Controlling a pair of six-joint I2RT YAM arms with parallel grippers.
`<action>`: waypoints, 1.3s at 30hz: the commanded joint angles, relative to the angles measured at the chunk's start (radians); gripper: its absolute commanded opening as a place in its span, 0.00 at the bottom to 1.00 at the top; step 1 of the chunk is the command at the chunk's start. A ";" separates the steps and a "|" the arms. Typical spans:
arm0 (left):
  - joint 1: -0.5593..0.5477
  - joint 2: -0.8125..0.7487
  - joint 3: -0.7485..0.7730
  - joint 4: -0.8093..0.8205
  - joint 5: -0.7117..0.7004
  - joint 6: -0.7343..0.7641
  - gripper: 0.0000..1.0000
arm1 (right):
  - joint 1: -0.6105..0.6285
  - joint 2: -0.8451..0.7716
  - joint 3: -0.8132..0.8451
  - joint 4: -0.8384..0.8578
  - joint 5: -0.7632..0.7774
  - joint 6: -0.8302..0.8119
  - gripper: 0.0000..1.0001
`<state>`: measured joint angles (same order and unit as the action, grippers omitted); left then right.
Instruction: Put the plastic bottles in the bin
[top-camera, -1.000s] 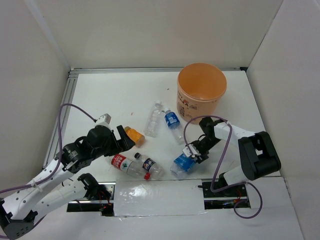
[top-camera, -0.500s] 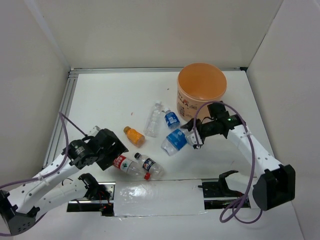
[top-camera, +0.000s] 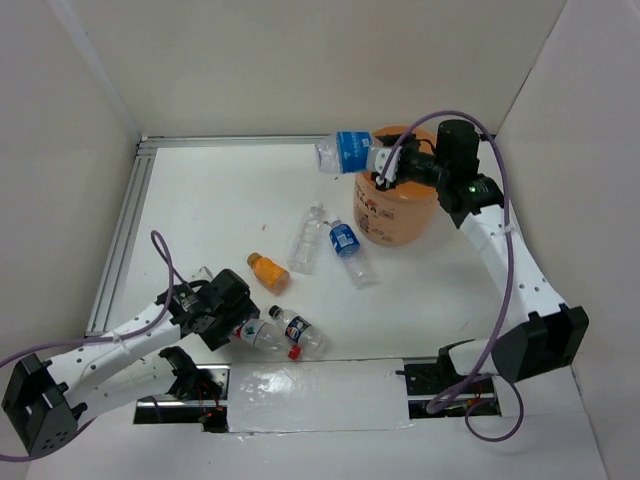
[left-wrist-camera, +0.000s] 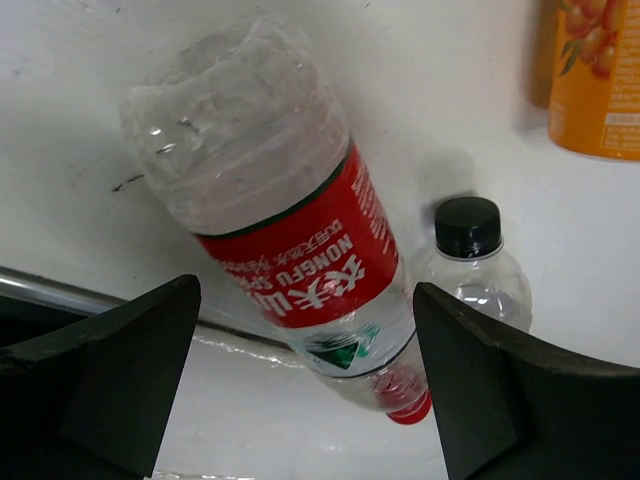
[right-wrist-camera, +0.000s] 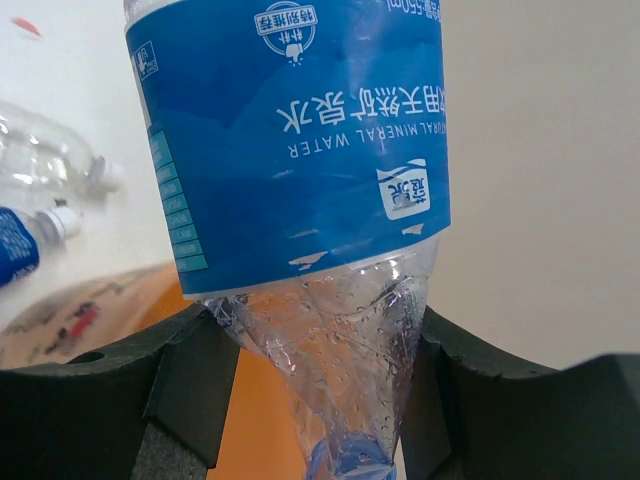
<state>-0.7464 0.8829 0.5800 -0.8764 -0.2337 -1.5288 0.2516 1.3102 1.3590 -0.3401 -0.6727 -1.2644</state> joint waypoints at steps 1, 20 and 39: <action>0.021 0.051 0.006 0.128 -0.009 0.053 1.00 | -0.044 0.076 0.086 0.021 0.074 0.094 0.31; 0.039 0.274 -0.056 0.418 0.089 0.263 0.37 | -0.291 0.152 0.227 -0.057 -0.246 0.528 1.00; -0.008 0.529 0.935 0.815 0.033 0.914 0.00 | -0.400 -0.146 0.003 -0.292 -0.358 0.662 0.12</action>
<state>-0.7734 1.2400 1.3808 -0.2672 -0.1619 -0.7406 -0.1165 1.2316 1.4250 -0.6388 -1.0698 -0.6132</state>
